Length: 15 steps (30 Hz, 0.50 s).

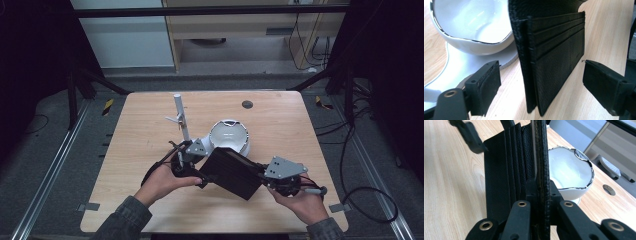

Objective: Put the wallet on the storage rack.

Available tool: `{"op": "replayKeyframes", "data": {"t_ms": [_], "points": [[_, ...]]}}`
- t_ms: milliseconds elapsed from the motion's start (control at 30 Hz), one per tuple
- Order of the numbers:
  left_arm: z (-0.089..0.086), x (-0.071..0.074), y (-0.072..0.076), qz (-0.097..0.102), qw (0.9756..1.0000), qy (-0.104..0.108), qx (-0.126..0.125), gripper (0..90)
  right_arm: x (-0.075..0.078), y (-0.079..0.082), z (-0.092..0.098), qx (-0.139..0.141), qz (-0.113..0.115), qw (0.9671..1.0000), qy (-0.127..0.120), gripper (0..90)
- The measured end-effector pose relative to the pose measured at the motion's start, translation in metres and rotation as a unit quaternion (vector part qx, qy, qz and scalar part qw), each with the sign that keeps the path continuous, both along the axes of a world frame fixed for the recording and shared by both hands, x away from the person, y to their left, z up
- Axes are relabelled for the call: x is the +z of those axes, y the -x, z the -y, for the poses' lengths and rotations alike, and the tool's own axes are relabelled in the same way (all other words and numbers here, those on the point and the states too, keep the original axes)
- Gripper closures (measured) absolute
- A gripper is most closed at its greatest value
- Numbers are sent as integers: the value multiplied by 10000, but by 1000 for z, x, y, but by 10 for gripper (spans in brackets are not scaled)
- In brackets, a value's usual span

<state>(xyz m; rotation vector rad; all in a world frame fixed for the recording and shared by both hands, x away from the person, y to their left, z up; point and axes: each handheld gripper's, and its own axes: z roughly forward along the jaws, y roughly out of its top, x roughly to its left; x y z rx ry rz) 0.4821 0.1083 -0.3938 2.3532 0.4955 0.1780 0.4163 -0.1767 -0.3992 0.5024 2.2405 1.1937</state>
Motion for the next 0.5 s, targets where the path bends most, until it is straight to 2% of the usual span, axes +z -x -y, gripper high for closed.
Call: {"op": "replayKeyframes", "data": {"t_ms": [200, 333, 400, 433, 500], "points": [[8, -2, -8, -61, 9999, -19, -104, 183, 4, 0, 3, 13, 51, 10000, -70, 843], [15, 2, -13, -120, 9997, 109, -190, 231, 8, 0, 4, 24, 111, 9998, -147, 843], [16, 3, -13, -126, 9997, 118, -199, 293, 8, 0, 4, 20, 109, 9998, -164, 844], [18, 3, -14, -211, 9993, 171, -247, 341, 8, 1, 4, 21, 121, 9998, -181, 843], [19, 4, -15, -246, 9992, 161, -279, 455, 8, 0, 4, 36, 130, 9998, -171, 843]]}}
